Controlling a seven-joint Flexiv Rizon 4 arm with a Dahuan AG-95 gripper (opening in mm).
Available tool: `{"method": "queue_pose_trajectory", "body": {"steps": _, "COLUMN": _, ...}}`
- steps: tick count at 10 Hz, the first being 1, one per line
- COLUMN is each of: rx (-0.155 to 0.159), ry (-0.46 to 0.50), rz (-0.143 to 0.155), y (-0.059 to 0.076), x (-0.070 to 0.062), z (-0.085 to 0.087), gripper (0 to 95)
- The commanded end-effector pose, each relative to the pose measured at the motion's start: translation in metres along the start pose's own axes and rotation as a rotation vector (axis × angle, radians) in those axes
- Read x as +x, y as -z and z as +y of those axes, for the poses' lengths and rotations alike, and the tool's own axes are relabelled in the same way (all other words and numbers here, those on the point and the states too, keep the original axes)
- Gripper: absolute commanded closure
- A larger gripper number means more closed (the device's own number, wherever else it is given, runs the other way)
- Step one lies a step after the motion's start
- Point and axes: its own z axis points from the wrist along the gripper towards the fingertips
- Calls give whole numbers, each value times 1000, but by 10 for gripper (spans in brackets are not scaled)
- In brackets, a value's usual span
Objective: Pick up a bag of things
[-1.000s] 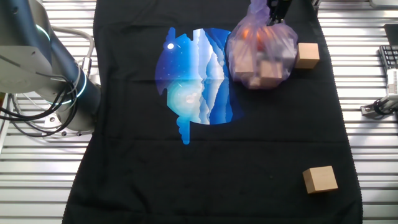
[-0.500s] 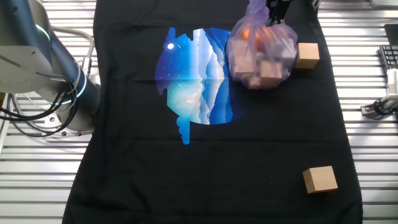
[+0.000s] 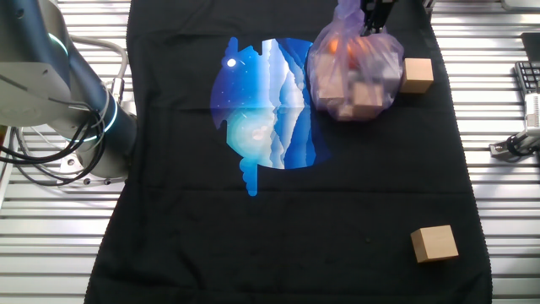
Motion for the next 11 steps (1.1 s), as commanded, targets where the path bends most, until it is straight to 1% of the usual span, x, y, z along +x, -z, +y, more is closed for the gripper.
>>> {"method": "queue_pose_trajectory", "body": {"steps": 1, "rx": 0, "ry": -1, "rz": 0, "y": -1, "x": 1, "z": 0, "gripper": 190}}
{"method": "queue_pose_trajectory", "body": {"steps": 7, "rx": 2, "ry": -4, "rz": -2, "y": -1, "x": 1, "z": 0, "gripper": 190}}
{"method": "queue_pose_trajectory", "body": {"steps": 8, "rx": 2, "ry": 0, "rz": -6, "y": -1, "x": 1, "z": 0, "gripper": 190}}
{"method": "queue_pose_trajectory", "body": {"steps": 10, "rx": 9, "ry": 28, "rz": -33, "y": -1, "x": 1, "z": 0, "gripper": 190}}
{"method": "queue_pose_trajectory", "body": {"steps": 11, "rx": 16, "ry": 45, "rz": -41, "y": -1, "x": 1, "z": 0, "gripper": 190}}
